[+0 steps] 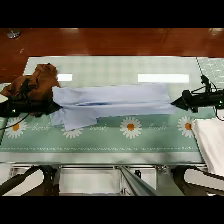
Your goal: Fold the shirts.
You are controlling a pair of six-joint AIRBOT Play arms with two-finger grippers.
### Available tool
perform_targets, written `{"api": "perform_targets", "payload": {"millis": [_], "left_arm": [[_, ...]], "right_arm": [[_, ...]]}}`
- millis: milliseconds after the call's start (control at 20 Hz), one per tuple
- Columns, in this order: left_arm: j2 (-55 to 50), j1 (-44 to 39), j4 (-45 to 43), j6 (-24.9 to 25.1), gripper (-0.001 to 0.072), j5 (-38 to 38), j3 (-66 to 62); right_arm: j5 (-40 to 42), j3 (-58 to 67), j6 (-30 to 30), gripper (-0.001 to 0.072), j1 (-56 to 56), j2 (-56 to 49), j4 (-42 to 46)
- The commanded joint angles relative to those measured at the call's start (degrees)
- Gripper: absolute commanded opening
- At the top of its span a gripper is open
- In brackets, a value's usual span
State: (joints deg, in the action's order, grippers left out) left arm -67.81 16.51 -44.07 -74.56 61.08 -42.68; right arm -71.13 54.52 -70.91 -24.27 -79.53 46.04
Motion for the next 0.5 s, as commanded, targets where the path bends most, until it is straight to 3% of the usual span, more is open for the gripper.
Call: {"api": "perform_targets", "payload": {"millis": [0,450], "left_arm": [[-9.42,-2.29,3.82,-0.09,0.0020,-5.57,-7.52],[-23.32,-4.74,4.04,-2.60,0.0020,-5.57,-23.56]], "right_arm": [[2.82,8.37,-0.70,0.0024,3.56,-6.69,-2.23],[7.19,24.81,-7.98,0.0025,8.22,-20.39,-1.20]]}}
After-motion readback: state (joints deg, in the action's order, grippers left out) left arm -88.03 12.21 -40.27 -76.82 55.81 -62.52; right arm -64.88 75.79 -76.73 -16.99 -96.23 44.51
